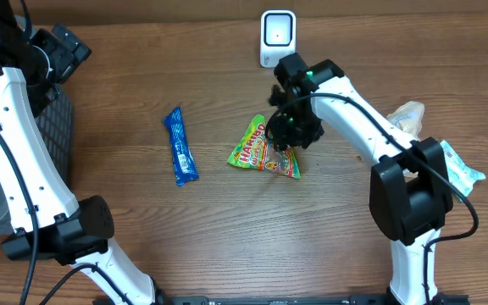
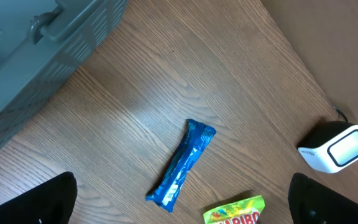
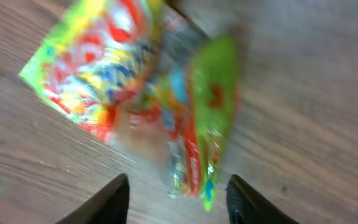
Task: Scan the item barcode
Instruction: 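Grasp the Haribo bag with the right gripper and lift it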
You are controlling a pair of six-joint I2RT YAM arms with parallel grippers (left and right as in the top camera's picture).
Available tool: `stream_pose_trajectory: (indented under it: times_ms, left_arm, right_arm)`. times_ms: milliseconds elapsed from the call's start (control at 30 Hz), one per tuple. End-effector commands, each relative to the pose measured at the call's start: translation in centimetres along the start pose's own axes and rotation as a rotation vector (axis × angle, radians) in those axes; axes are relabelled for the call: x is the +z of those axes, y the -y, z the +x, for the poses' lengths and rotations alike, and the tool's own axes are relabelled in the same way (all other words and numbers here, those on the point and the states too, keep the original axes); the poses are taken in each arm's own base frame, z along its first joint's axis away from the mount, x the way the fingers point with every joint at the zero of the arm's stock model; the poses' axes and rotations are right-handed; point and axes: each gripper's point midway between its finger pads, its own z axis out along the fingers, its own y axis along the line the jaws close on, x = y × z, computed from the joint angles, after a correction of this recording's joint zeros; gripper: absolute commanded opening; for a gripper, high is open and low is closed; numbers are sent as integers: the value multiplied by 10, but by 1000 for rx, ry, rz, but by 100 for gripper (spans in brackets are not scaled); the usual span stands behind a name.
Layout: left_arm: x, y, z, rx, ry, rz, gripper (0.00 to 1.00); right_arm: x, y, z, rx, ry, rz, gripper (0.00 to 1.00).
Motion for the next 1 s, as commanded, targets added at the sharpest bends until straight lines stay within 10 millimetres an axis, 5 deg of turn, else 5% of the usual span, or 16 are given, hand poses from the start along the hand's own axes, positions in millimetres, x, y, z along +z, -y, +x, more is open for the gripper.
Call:
stream_pose_trajectory:
  times_ms: [0,233,400,700,800,867,967]
  left_arm:
    - [-14,3,2,-2,26,26,100]
    - [-14,3,2,-2,26,26,100]
    - [-14,3,2,-2,26,26,100]
    - [-14,3,2,-2,26,26,100]
    - [-14,3,2,-2,26,26,100]
    - [-14,3,2,-2,26,26,100]
    - [-14,3,2,-2,26,26,100]
  right_arm:
    - [-23,-36,-17,-266,106,92,67]
    - [1,-72,-9,-450,105,230,78]
    - [38,-48,0,-439,86,289,75]
    - [69,-26,10,-420,81,320,69]
    - [78,-19,13,-411,85,344,55]
    - [79,-11,13,-369,99,383,25]
    - [78,-8,9,-329,120,404,4]
